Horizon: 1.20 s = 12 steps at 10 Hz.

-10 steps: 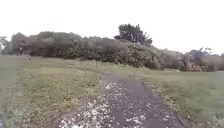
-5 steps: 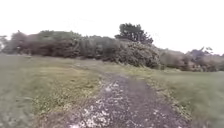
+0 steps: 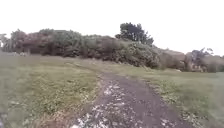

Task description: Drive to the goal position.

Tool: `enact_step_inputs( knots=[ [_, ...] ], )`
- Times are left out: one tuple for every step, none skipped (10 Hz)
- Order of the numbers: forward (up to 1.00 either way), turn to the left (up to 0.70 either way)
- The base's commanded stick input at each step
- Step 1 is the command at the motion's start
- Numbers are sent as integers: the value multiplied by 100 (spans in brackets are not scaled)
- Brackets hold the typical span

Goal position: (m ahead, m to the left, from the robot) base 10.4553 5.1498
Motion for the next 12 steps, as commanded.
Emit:
enact_step_inputs(
  knots=[
    [50,-38],
    [50,-50],
    [50,-50],
    [50,-50],
    [50,-40],
    [50,-24],
    [50,-14],
    [50,-3],
    [50,0],
    [50,0],
    [50,0],
    [50,0]
  ],
)
